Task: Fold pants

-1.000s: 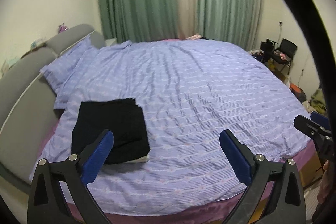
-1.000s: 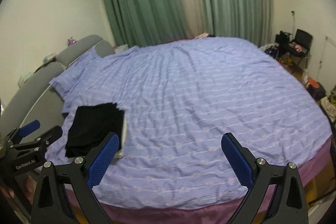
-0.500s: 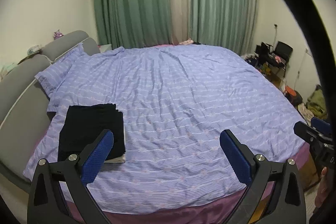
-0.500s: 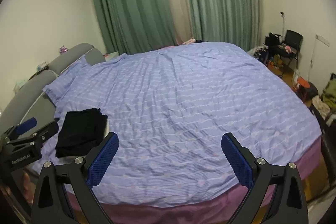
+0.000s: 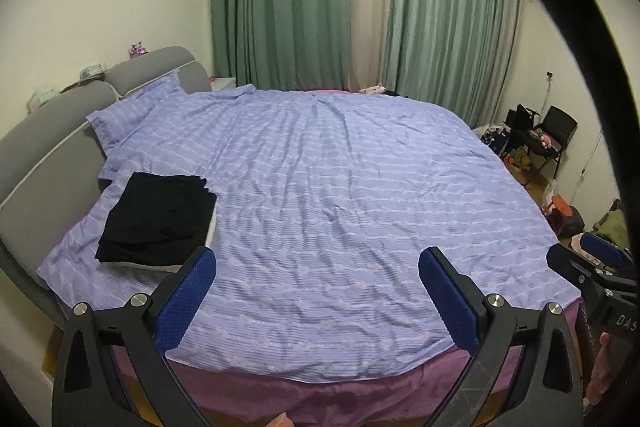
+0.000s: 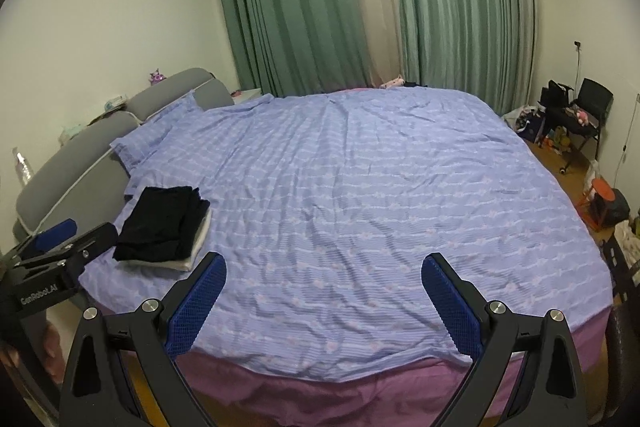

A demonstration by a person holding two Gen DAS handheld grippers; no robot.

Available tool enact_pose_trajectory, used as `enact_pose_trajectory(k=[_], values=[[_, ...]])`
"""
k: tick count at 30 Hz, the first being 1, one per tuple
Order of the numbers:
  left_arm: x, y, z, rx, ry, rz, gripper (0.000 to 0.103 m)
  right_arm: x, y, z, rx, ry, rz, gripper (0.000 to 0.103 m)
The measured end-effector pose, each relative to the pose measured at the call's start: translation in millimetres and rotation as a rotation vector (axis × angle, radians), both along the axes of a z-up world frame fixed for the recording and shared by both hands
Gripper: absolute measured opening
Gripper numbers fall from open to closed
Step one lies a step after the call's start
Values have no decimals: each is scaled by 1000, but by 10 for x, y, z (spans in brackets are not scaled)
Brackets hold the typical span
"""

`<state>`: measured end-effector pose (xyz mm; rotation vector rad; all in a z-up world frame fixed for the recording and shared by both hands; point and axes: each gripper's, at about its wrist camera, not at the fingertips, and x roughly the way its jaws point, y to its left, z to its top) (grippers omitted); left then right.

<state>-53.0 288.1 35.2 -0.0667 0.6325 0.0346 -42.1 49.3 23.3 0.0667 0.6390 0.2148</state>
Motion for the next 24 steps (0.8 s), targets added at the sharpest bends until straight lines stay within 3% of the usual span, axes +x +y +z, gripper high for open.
enact_pose_trajectory(k=[24], values=[[-73,-259,58,25,-11,-48,103,-203,-323,47,3,-23,-35,99]])
